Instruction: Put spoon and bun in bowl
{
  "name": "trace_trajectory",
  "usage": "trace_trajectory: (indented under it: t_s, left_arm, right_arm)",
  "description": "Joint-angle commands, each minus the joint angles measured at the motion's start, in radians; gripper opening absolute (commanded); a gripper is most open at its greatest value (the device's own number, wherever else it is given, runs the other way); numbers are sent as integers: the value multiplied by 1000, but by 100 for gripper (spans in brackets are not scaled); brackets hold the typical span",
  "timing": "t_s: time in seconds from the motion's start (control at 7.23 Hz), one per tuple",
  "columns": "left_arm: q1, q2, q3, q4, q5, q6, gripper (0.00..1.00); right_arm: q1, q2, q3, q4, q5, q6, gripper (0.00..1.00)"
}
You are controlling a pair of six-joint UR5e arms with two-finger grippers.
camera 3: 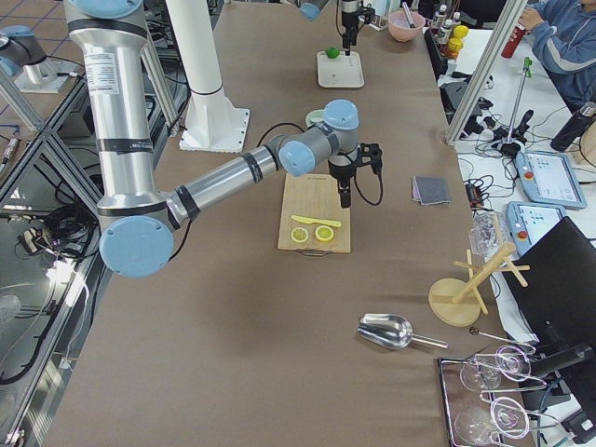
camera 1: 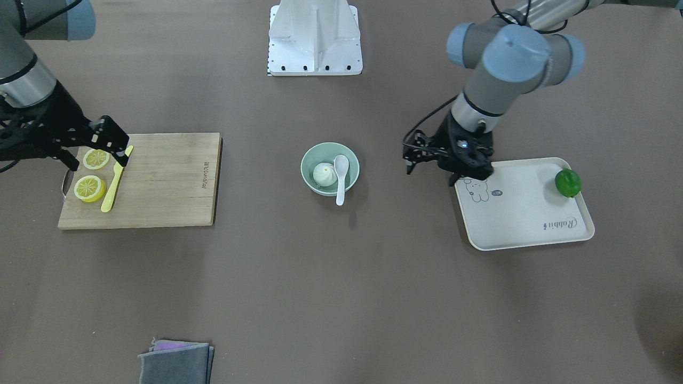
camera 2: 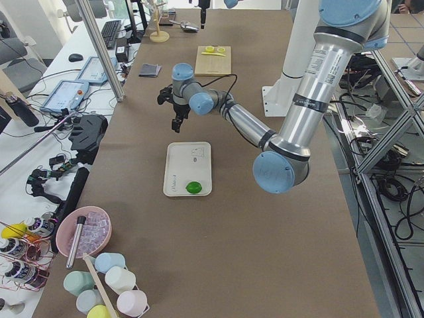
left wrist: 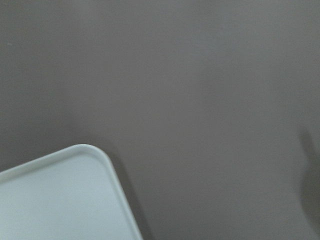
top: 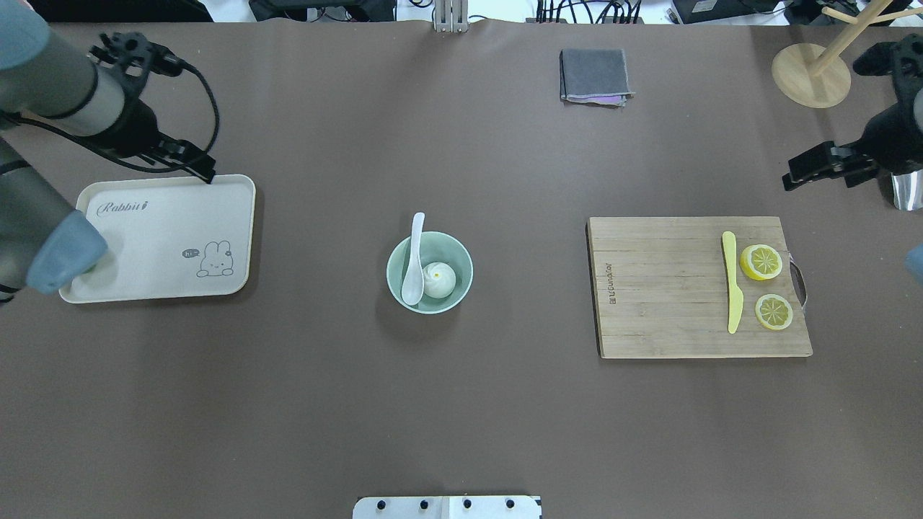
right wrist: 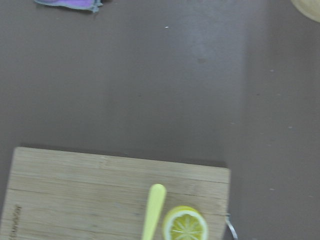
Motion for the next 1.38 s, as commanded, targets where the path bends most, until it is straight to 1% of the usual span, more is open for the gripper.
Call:
trace_trajectory:
  t_s: [0.0,0.14,0.28,0.41,0.55,0.69,0.83,1.11,1.24]
  left_arm:
    - [-165,120,-23,62,-61,236,98]
    - [-246,223,-26,42,-125,323,98]
    - [-352,289,-29,37,-180,465,98]
    - [-398,355,-41,36,-187,507,98]
    - [-403,359,-46,37,-172,505,98]
    - [-403,404,-60,33,-176,494,98]
    - [-409,414,-86,33,-178,496,98]
    - [-417,417,-63,36,-169,496,98]
    - [-417,435,-69,37,-178,496,98]
  right_arm:
    - [189,-42,-84,-91,57,-359,100]
    - [249,-43,-118,-129,57,-480,100]
    - [294,-47,-137,-167,61,-570,100]
    - [334,-46,-175,-188,68,-666,100]
    - [354,-52,-183,-188,89,-708,100]
    - [354,-52,-186,-185,106,-709,100]
    - [354,-53,-194,-183,106,-710,100]
    - [354,-49,-182,-176,114,-695,100]
    - [354,-56,-183,-176,112,-693,100]
